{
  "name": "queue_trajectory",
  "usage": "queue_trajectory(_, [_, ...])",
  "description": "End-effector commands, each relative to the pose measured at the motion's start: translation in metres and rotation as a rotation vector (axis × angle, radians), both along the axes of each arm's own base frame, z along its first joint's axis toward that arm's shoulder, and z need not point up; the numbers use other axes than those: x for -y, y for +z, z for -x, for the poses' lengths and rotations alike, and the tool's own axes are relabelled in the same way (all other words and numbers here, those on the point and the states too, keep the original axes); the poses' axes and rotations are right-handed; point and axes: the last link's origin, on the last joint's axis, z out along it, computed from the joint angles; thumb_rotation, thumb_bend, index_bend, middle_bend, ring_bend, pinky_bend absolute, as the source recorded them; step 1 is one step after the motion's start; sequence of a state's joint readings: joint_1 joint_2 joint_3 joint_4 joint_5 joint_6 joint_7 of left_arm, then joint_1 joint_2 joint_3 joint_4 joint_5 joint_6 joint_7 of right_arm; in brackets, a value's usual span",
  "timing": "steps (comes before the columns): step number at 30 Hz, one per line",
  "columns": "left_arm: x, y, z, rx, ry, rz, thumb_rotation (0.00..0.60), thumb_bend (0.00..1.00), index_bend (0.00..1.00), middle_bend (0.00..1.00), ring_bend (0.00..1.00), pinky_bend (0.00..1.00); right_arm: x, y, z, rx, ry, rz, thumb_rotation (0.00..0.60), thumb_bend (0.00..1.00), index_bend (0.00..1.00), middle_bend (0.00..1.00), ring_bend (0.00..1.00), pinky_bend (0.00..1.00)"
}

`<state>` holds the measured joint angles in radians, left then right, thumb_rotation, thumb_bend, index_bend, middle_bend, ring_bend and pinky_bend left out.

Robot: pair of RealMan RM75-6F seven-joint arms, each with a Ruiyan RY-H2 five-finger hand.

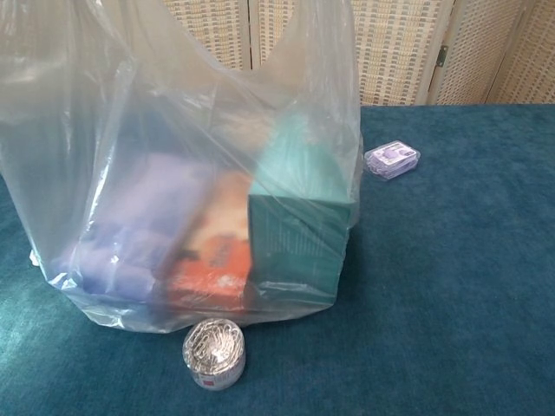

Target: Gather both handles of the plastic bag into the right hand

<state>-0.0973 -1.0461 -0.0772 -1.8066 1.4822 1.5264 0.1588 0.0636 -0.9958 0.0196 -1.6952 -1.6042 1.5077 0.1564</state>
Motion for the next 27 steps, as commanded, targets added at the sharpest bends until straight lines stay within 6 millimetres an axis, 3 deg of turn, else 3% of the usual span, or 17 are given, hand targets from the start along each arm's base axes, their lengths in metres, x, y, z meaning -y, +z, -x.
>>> queue_trajectory(1, [0.000, 0.001, 0.000, 0.003, -0.005, -0.001, 0.600, 0.22, 0.09, 0.12, 0.12, 0.06, 0.000, 0.000, 0.000, 0.000, 0.001, 0.000, 0.600, 0.15, 0.06, 0.18, 0.07, 0.08])
queue_trajectory(11, [-0.008, 0.007, -0.003, 0.016, -0.051, 0.007, 0.600, 0.22, 0.11, 0.12, 0.13, 0.06, -0.002, 0.000, 0.000, 0.000, -0.003, -0.002, 0.600, 0.15, 0.06, 0.18, 0.07, 0.08])
queue_trajectory(27, [-0.083, 0.031, -0.045, 0.198, -0.298, 0.089, 0.600, 0.22, 0.17, 0.12, 0.14, 0.06, -0.009, 0.000, -0.003, 0.000, -0.001, 0.004, 0.600, 0.15, 0.06, 0.18, 0.07, 0.08])
